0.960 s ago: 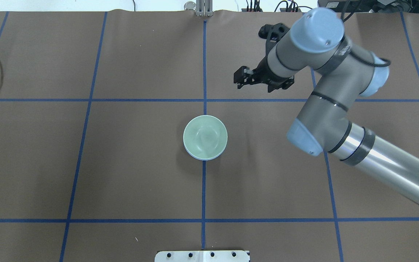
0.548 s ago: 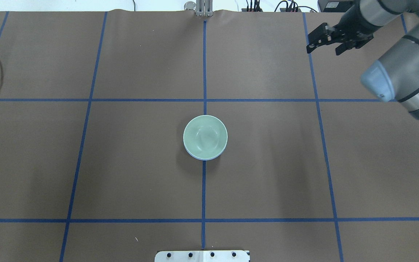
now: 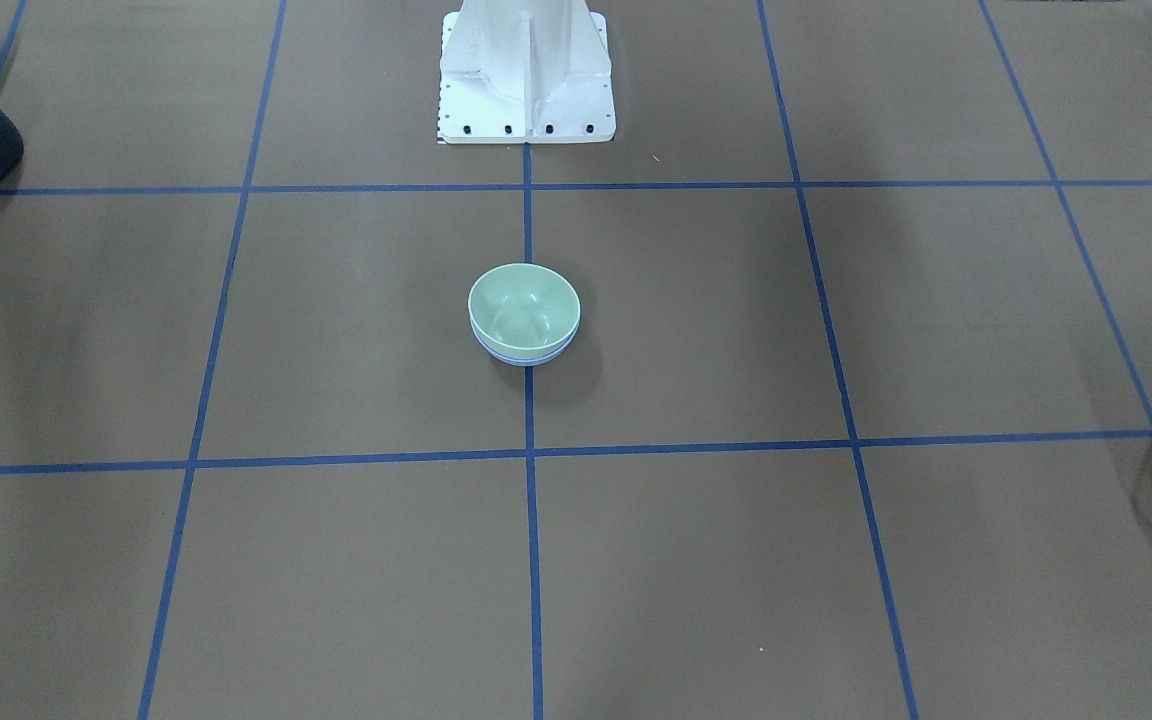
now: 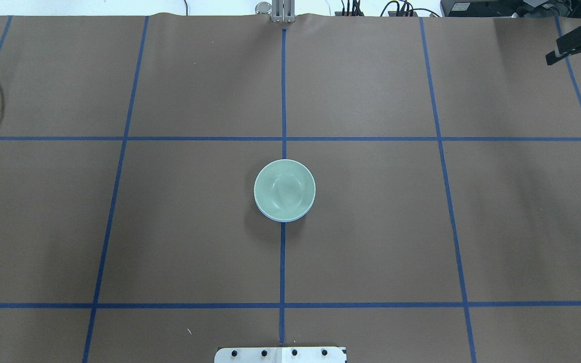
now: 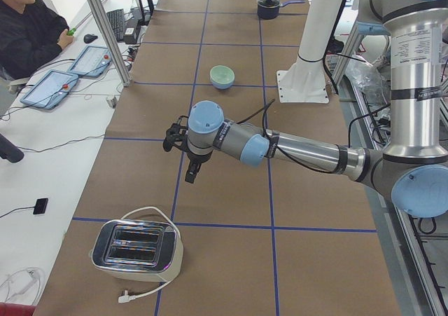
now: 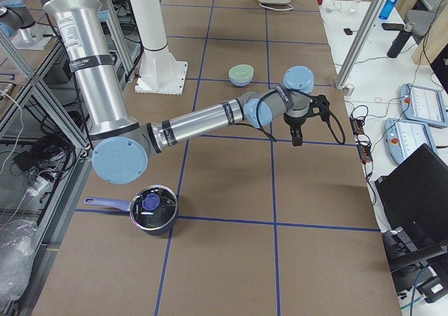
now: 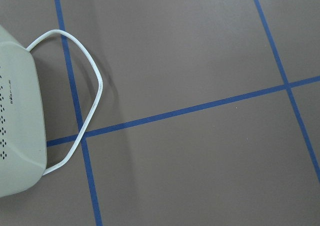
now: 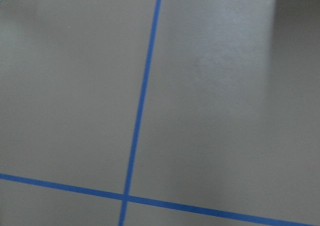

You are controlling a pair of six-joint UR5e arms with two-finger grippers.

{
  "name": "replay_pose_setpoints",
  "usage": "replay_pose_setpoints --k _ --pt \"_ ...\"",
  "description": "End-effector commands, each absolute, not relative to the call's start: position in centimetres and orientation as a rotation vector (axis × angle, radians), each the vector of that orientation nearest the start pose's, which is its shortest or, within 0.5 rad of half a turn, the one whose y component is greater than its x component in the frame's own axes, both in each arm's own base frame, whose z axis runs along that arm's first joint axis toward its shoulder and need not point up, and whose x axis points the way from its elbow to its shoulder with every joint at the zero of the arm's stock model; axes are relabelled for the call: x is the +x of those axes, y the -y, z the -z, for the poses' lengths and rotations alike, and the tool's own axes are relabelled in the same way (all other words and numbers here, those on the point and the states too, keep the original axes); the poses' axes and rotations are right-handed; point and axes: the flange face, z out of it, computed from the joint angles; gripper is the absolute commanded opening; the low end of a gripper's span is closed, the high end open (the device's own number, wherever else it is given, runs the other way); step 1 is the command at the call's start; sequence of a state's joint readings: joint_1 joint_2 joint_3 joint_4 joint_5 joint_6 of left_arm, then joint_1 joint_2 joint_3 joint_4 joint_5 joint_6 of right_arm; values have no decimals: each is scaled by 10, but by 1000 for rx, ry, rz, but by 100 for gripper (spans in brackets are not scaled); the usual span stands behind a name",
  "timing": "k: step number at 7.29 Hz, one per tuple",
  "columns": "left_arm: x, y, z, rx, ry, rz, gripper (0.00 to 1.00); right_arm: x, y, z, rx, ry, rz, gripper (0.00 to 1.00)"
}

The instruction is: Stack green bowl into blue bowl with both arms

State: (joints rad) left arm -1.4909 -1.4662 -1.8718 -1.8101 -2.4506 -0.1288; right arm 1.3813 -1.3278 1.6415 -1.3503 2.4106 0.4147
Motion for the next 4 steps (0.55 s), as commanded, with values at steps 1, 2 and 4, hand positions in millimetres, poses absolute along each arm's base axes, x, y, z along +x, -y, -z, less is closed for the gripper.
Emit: replay_pose_setpoints --k 1,2,4 --pt "-20 460 -522 319 -903 -148 98 -12 572 -504 225 920 7 100" --pt "-20 460 -522 321 -903 -150 98 -3 565 -511 219 923 -11 100" --pt "-21 458 -521 326 -903 -150 98 -5 568 -515 229 885 -10 100"
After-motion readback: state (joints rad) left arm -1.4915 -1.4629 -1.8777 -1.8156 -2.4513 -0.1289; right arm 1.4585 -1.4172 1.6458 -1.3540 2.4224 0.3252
